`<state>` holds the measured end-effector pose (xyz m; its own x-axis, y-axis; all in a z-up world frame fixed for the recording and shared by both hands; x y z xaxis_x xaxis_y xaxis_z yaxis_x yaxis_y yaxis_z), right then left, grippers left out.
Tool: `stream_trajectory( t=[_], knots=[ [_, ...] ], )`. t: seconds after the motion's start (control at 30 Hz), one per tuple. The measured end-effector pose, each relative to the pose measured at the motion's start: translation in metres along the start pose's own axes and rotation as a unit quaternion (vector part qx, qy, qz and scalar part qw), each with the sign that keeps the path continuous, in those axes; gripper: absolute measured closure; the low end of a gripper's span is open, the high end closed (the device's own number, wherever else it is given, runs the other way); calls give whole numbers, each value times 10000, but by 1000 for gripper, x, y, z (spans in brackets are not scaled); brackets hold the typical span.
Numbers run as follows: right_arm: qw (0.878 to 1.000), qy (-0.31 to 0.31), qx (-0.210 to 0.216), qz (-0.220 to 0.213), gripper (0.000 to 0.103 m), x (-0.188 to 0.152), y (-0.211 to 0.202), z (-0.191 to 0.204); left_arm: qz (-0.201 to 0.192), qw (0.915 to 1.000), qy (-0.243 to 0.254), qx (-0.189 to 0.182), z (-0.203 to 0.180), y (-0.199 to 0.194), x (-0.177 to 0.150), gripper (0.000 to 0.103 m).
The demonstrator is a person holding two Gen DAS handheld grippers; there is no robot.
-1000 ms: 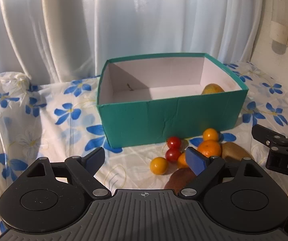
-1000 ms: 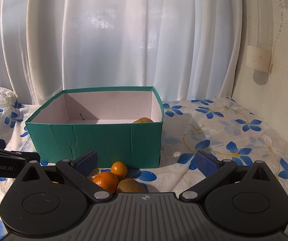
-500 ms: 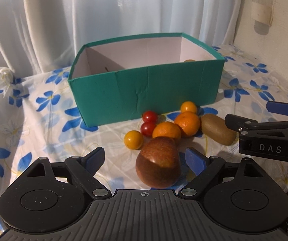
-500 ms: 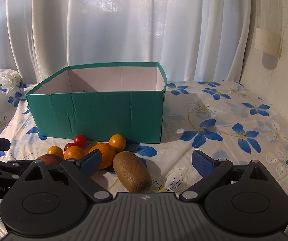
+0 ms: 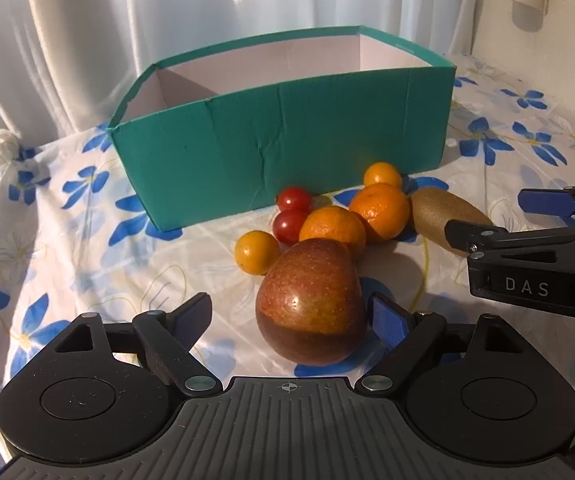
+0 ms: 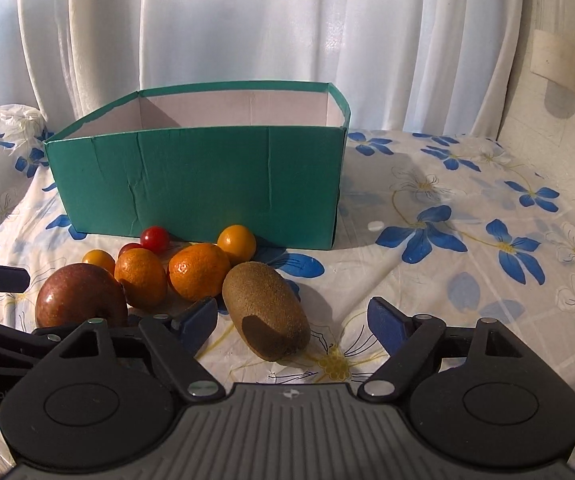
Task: Organize fruits
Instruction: 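Grasp the second red apple with the left tool while the right tool grasps the second kiwi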
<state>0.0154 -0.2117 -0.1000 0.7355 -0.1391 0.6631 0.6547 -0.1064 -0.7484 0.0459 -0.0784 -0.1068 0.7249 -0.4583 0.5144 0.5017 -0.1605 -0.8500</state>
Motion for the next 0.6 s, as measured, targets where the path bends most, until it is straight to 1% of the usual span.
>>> stream_trajectory(
  t=[0.17, 0.23, 0.33, 0.4, 0.47, 0.57, 0.6],
  knots=[
    [9999, -136, 62, 72, 38, -1, 13, 3, -21, 10000, 13, -54, -2, 7, 0, 14],
    [9997, -197, 137, 91, 39, 0, 18, 7, -26, 9999, 48, -88, -3, 10, 0, 17],
    [9992, -311, 180, 155, 44, -1, 28, 13, 98, 9997, 21, -224, -5, 16, -2, 23],
    [9989, -343, 223, 240, 52, -4, 34, 16, 179, 9993, 14, -320, -6, 21, -3, 27],
    [9991, -316, 233, 175, 54, -4, 35, 17, 183, 9992, 42, -361, -7, 24, -4, 29],
    [9991, -315, 262, 138, 54, -5, 34, 16, 160, 9988, 95, -449, -9, 25, -4, 35],
    [9991, -319, 268, 125, 54, -5, 35, 16, 152, 9988, 112, -460, -9, 26, -4, 35]
  ],
)
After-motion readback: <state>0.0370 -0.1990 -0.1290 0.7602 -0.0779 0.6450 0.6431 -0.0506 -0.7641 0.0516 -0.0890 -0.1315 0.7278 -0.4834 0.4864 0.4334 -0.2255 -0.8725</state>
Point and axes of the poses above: each gripper's, at about its wrist camera, not at the fingertips, and y roughly the way its jaws point, z to its left, x to its top, the point moved 10 cm from there along y, roughly the way its jaws point, and after that the axes turned 10 degrees about z, right-handed, at the moved point
